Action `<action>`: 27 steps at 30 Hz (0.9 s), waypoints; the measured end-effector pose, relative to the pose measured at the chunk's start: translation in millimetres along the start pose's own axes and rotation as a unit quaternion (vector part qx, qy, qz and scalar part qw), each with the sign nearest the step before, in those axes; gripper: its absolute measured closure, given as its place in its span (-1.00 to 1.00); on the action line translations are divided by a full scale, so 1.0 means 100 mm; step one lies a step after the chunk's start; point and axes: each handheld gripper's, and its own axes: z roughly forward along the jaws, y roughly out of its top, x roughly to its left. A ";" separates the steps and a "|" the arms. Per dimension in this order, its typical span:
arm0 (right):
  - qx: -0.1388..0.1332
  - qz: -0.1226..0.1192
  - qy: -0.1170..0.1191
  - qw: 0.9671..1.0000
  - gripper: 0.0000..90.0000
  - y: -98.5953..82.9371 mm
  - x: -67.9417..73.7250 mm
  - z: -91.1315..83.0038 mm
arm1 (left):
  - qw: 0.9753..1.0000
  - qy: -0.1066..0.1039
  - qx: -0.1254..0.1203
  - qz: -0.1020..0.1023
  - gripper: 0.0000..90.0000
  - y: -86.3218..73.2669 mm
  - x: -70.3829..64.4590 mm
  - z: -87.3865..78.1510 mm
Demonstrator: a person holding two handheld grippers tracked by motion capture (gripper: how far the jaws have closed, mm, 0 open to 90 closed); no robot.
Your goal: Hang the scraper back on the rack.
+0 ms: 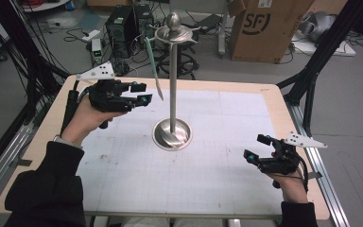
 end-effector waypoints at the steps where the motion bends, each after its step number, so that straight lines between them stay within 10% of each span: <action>1: 0.000 0.000 -0.001 1.000 -0.97 0.00 0.00 -0.01 | 1.000 -0.004 -0.002 0.003 0.02 -0.03 -0.01 0.00; 9: -0.001 -0.006 -0.001 1.000 -0.97 0.00 0.00 0.00 | 1.000 -0.001 -0.012 0.014 -0.65 -0.38 -0.10 0.01; 17: 0.004 -0.010 0.001 1.000 -0.97 -0.01 0.01 0.05 | 0.999 -0.023 -0.037 -0.020 -0.86 -0.93 -0.20 -0.03; 27: -0.008 -0.033 0.007 0.999 -0.98 -0.05 0.01 0.13 | 0.998 0.029 -0.048 -0.030 -0.86 -1.32 -0.23 -0.20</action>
